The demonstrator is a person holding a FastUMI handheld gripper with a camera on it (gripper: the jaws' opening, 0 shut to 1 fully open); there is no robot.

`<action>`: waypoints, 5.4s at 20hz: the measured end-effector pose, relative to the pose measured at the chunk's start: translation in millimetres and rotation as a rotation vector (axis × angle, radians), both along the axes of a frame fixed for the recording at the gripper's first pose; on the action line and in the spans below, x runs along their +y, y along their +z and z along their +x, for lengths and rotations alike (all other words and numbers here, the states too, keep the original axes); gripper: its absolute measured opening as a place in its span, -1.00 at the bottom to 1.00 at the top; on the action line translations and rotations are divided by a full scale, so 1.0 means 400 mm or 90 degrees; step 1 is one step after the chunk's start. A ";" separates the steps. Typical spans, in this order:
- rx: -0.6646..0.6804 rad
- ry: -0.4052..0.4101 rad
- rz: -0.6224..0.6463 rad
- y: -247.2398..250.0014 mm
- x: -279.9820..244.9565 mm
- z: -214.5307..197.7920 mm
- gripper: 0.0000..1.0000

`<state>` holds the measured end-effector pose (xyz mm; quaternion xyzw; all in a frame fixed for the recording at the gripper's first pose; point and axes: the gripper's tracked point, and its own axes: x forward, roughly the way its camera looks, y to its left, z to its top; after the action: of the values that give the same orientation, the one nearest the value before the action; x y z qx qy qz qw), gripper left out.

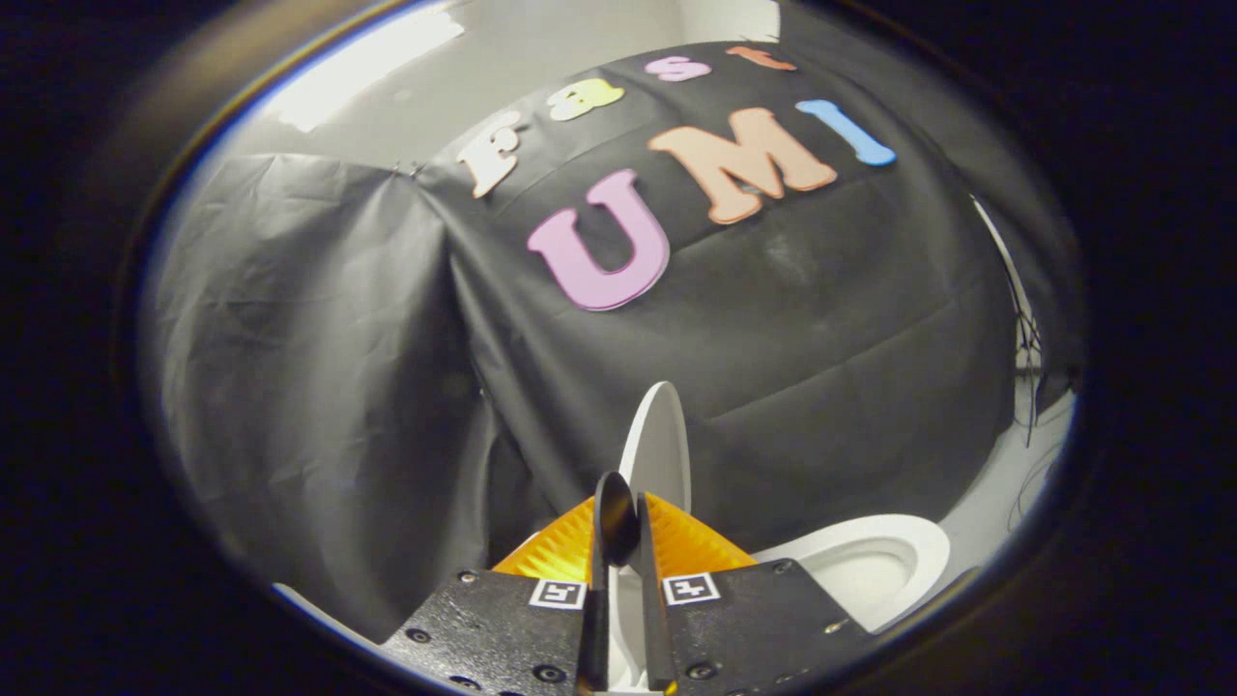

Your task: Open the toilet lid.

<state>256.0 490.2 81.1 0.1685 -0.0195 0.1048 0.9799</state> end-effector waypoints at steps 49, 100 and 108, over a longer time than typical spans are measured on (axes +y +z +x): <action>-0.203 0.155 -0.153 0.302 0.304 -0.114 0.54; -0.038 -0.274 -0.162 -0.018 -1.173 -0.456 0.56; -0.025 -0.212 -0.226 -0.075 -1.193 -0.415 0.55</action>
<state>89.8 13.0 51.2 -0.0139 -0.0471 -0.0534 0.9974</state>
